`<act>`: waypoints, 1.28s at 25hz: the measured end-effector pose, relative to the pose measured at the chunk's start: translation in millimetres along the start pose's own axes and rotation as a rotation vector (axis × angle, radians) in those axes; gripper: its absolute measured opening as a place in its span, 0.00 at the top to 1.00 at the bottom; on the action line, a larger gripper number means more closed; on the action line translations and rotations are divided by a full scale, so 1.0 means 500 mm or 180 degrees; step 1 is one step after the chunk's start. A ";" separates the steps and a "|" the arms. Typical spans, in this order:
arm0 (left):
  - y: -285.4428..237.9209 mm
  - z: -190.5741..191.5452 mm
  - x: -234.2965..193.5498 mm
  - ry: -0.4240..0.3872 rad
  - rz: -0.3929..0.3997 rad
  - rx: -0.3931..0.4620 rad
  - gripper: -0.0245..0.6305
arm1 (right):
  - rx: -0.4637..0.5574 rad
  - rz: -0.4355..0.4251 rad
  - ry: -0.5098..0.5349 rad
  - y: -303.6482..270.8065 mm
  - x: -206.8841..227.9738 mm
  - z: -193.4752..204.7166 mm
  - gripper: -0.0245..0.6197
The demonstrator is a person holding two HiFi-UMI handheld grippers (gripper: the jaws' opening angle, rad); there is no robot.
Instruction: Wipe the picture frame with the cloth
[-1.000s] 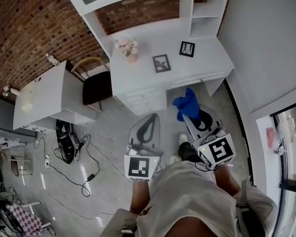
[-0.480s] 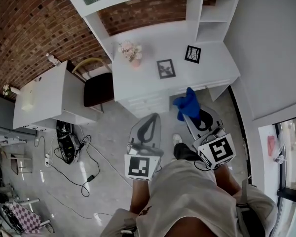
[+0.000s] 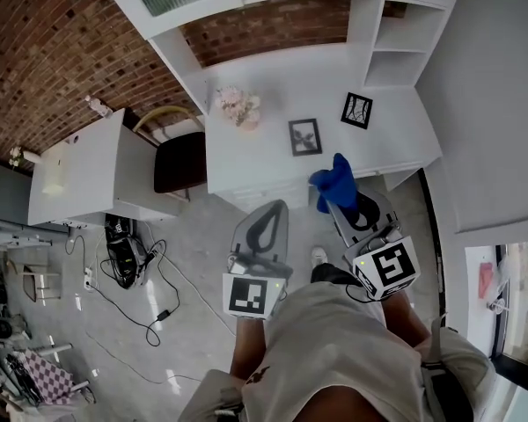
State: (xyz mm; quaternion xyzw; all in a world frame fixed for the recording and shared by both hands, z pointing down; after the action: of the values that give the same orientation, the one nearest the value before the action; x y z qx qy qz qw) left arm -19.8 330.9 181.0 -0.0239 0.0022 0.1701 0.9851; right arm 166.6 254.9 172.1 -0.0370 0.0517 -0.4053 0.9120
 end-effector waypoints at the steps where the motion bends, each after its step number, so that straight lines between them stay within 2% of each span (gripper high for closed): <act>1: -0.013 -0.001 -0.006 -0.0006 -0.0003 -0.0008 0.96 | -0.0008 -0.0009 -0.0011 -0.013 0.011 -0.001 0.82; 14: -0.157 0.020 -0.046 -0.0044 -0.0220 -0.0219 0.96 | -0.0103 -0.0157 -0.0167 -0.122 0.145 0.037 0.82; 22: -0.193 0.058 -0.058 -0.0015 -0.0181 -0.0310 0.96 | -0.0173 -0.0237 -0.0211 -0.157 0.164 0.069 0.82; 32: -0.247 0.114 -0.116 -0.0036 -0.0056 -0.0390 0.96 | -0.0223 -0.0133 -0.0306 -0.218 0.181 0.110 0.82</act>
State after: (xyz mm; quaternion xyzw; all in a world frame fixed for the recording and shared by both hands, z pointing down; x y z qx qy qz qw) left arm -33.4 198.2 244.3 -0.0832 -0.0140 0.1613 0.9833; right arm 153.7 116.3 232.8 -0.0894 0.0212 -0.4199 0.9029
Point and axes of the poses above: the fingertips, and each gripper's own axes: y backward along the fingers, x to its right, z out of its underside, the point moved 10 cm from there along y, backward along the fingers, and after that the axes turned 4 degrees about z, right-handed, at the moved point
